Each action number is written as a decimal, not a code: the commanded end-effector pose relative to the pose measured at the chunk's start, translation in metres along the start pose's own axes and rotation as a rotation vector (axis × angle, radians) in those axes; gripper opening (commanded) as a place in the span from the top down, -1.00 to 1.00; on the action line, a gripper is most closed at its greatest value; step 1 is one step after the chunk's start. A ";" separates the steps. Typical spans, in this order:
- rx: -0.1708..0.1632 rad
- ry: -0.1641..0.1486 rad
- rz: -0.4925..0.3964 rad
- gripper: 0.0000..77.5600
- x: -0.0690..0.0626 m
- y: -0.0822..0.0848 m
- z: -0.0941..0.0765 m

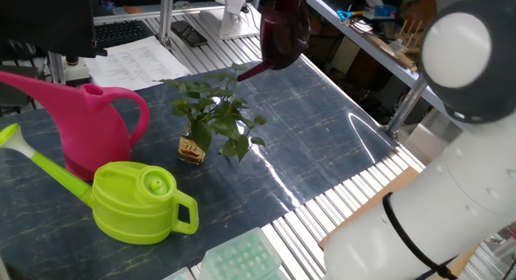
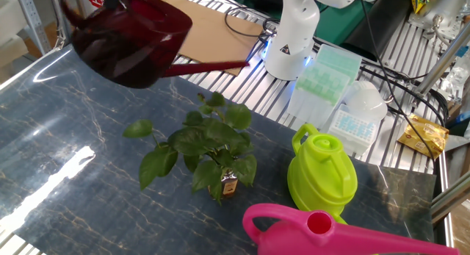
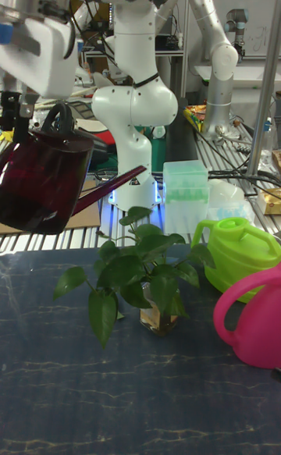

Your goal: Water the plant

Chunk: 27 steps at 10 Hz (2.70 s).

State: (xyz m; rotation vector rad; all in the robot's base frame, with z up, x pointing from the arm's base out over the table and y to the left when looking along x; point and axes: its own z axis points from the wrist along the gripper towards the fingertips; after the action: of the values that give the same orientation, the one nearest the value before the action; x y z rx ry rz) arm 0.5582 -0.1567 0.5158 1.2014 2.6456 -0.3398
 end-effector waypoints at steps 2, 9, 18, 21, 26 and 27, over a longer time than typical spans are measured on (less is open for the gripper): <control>-0.055 0.061 -0.184 0.97 -0.026 -0.002 0.017; -0.095 0.120 -0.355 0.97 -0.045 -0.002 0.044; -0.116 0.156 -0.448 0.97 -0.030 0.021 0.092; -0.115 0.158 -0.465 0.97 -0.020 0.029 0.113; -0.125 0.169 -0.482 0.97 -0.009 0.032 0.149; -0.137 0.173 -0.479 0.97 -0.007 0.034 0.156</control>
State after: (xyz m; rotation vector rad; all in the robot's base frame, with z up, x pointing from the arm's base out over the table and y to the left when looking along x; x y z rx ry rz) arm 0.6030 -0.1866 0.3856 0.5783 3.0301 -0.1581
